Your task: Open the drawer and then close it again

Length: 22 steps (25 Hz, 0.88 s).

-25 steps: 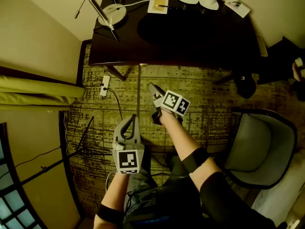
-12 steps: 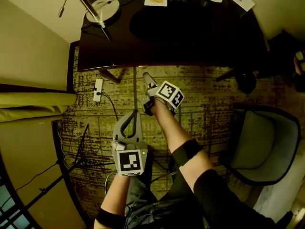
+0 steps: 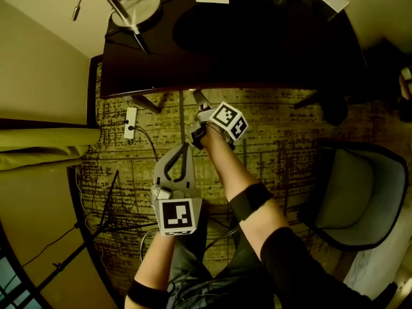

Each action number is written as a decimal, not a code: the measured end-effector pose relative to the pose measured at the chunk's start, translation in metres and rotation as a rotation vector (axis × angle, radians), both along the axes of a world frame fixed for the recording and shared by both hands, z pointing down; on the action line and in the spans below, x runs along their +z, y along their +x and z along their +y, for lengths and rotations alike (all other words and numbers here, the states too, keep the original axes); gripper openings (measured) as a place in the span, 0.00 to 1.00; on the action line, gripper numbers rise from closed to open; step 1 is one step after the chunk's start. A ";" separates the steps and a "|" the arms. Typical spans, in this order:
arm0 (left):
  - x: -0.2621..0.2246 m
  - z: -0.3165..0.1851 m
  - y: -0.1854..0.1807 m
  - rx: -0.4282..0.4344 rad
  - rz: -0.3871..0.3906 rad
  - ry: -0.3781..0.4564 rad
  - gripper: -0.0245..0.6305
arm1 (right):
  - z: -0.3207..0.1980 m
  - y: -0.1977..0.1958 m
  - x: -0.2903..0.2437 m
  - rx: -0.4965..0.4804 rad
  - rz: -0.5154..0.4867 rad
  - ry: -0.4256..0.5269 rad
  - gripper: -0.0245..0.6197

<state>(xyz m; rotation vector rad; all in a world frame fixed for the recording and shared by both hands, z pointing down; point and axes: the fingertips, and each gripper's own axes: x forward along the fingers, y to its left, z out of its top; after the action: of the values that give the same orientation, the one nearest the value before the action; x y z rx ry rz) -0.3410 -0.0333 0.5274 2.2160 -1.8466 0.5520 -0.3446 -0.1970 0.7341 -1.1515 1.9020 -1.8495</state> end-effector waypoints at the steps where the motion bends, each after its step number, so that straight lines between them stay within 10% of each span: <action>1: 0.002 0.000 -0.002 0.000 0.000 0.002 0.05 | -0.002 0.000 0.001 0.011 -0.004 0.001 0.32; 22: 0.025 0.004 -0.027 -0.051 0.013 -0.032 0.05 | -0.012 -0.007 -0.001 0.074 -0.019 0.043 0.15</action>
<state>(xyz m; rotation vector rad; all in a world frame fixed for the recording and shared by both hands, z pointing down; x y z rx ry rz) -0.3679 -0.0290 0.5525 2.1406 -1.8693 0.5518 -0.3512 -0.2094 0.7332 -1.1693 1.8542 -1.7660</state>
